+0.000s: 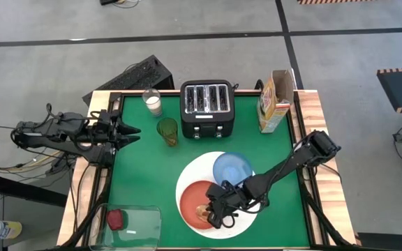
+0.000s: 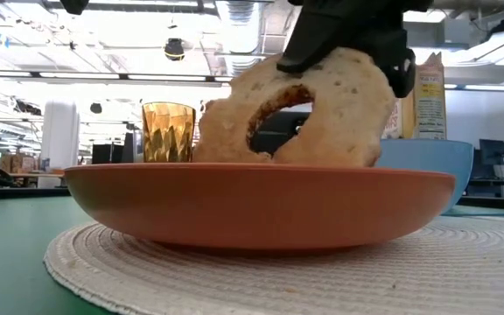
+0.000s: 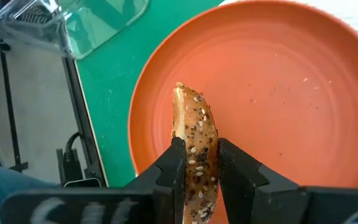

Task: Arrange a breakfast setting
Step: Put the bagel from the toaster onto the orange plate, then pour the cereal from the cereal box into the blue bowl

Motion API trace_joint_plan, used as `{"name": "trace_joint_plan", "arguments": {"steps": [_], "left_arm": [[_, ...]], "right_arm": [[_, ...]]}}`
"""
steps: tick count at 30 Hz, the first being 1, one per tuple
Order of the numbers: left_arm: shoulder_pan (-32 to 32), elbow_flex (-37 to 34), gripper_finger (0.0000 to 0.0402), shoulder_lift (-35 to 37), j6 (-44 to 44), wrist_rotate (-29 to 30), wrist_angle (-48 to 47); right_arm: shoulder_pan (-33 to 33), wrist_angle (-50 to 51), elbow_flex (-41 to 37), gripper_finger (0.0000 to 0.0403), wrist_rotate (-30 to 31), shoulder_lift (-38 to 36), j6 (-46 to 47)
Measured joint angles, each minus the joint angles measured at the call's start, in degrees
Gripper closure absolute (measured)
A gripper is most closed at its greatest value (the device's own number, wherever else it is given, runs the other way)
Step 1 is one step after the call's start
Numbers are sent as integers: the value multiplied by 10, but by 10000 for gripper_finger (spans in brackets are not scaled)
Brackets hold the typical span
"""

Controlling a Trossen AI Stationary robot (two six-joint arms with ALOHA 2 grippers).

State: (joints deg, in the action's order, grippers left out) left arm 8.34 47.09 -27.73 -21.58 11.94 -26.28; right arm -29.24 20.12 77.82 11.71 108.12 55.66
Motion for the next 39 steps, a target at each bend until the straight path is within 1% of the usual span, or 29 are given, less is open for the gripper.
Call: {"name": "trace_joint_plan", "arguments": {"steps": [5,16,21,25,30,35,39], "left_arm": [[0,0,274,0,0,0,0],[0,0,274,0,0,0,0],[0,0,274,0,0,0,0],[0,0,274,0,6,0,0],[0,0,274,0,8,0,0],[0,0,274,0,8,0,0],[0,0,274,0,8,0,0]], "right_arm": [[-2,0,0,293,1,0,-18],[-1,7,0,227,2,0,-18],[1,23,0,208,3,0,-17],[4,19,0,205,2,0,-15],[17,18,12,211,-36,-16,-17],[30,-2,17,217,-40,-70,-87],[40,2,18,217,-28,-119,-133]]}}
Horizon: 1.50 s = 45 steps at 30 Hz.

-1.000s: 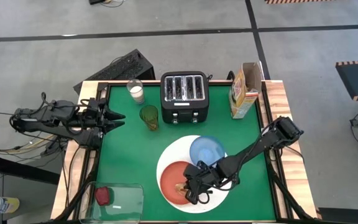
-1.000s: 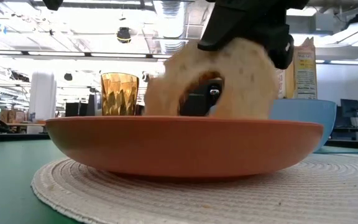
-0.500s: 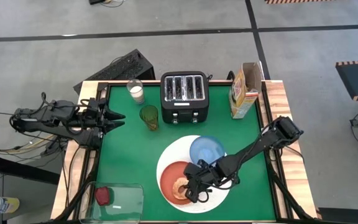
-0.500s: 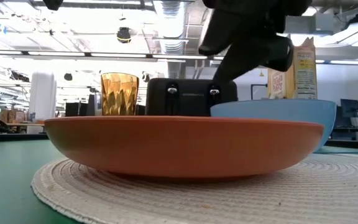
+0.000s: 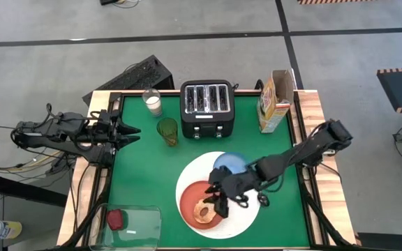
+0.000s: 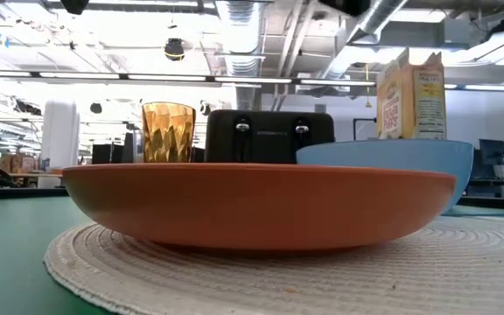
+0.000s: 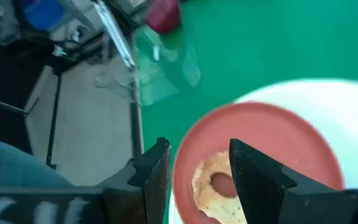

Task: Arrange a breakfast setting
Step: Pour the cereal from the cereal box into the blue bowl

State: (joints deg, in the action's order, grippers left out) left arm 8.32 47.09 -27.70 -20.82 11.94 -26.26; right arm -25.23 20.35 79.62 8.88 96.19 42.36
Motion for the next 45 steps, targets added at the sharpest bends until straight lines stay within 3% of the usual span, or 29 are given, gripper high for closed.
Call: {"name": "trace_joint_plan", "arguments": {"steps": [5,10,16,21,28,35,40,45], "left_arm": [[0,0,274,0,0,0,0],[0,0,274,0,0,4,0],[0,0,274,0,2,25,0],[0,0,274,0,21,28,0],[0,0,274,0,30,82,0],[0,-1,274,3,81,37,-60],[0,-42,274,27,79,44,-56],[0,-155,274,95,78,49,43]], "right_arm": [[15,61,-1,217,10,-52,-37],[30,85,-1,217,89,-105,-41],[61,99,-2,217,93,-153,-76],[69,101,-1,217,98,-208,-166],[97,181,-1,217,166,-279,-213],[127,296,-1,217,172,-338,-180],[131,307,-1,216,174,-380,-186],[131,323,-1,216,197,-418,-185]]}}
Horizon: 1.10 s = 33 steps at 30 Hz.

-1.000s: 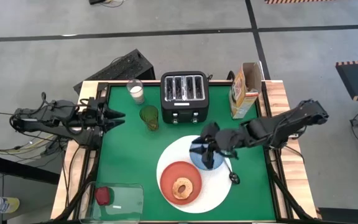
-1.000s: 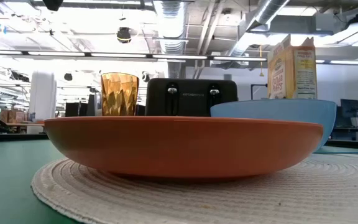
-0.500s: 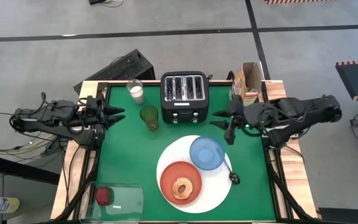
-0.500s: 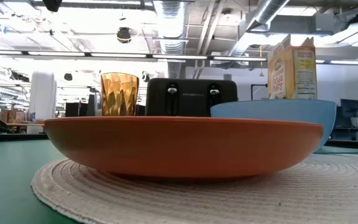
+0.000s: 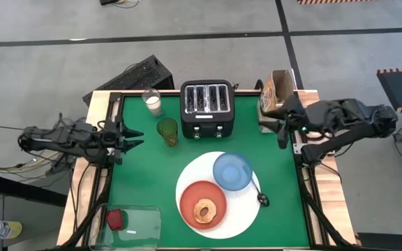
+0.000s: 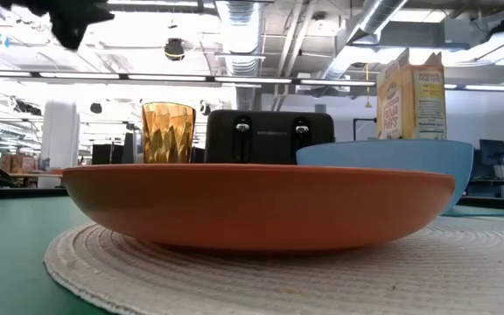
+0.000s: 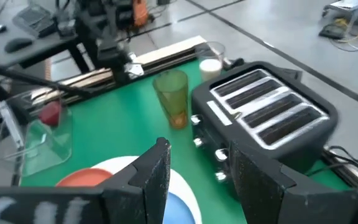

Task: Arrange a breakfast setting
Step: Pour the cereal from the cereal box into the blue bowl

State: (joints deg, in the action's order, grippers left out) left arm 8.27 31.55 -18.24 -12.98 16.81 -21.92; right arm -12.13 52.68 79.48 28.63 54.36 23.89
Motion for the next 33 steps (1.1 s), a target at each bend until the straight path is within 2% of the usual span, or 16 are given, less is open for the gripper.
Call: {"name": "trace_joint_plan", "arguments": {"steps": [5,13,20,24,33], "left_arm": [[0,-108,274,77,-33,0,84],[0,-201,274,156,-51,-11,89],[0,-232,274,180,-40,5,84],[0,-236,274,179,-50,11,41],[0,-236,274,179,-43,15,22]], "right_arm": [[-5,1,0,216,0,-26,9],[-9,22,0,216,0,-43,25],[-9,45,0,216,0,-50,31],[-9,46,0,216,0,-50,33],[-10,67,0,216,-1,-49,98]]}}
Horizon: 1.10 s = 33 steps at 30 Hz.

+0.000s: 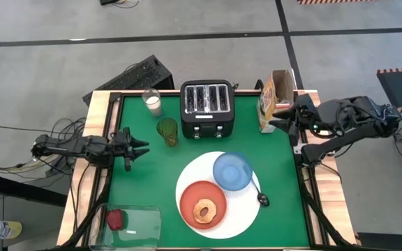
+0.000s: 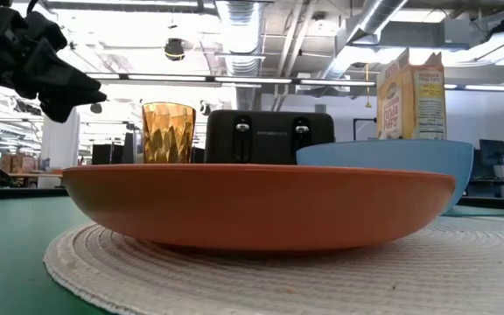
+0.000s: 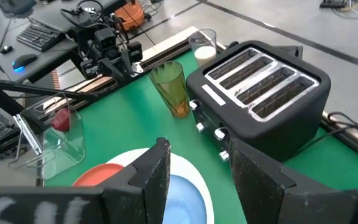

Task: Arrange a breakfast setting
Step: Pour the cereal from the cereal box into the blue bowl

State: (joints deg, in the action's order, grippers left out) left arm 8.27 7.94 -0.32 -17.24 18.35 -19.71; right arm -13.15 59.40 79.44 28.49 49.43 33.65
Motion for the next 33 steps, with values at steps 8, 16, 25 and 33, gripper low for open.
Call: {"name": "trace_joint_plan", "arguments": {"steps": [8,16,25,33], "left_arm": [[0,0,274,0,13,-14,-13],[0,0,274,0,8,1,-18],[0,0,274,0,-61,1,-33],[0,0,274,0,-11,0,-39]], "right_arm": [[-15,11,-13,216,-3,0,65],[-71,8,-20,216,0,13,125],[-102,10,-20,217,68,16,147],[-104,49,-20,217,75,15,216]]}}
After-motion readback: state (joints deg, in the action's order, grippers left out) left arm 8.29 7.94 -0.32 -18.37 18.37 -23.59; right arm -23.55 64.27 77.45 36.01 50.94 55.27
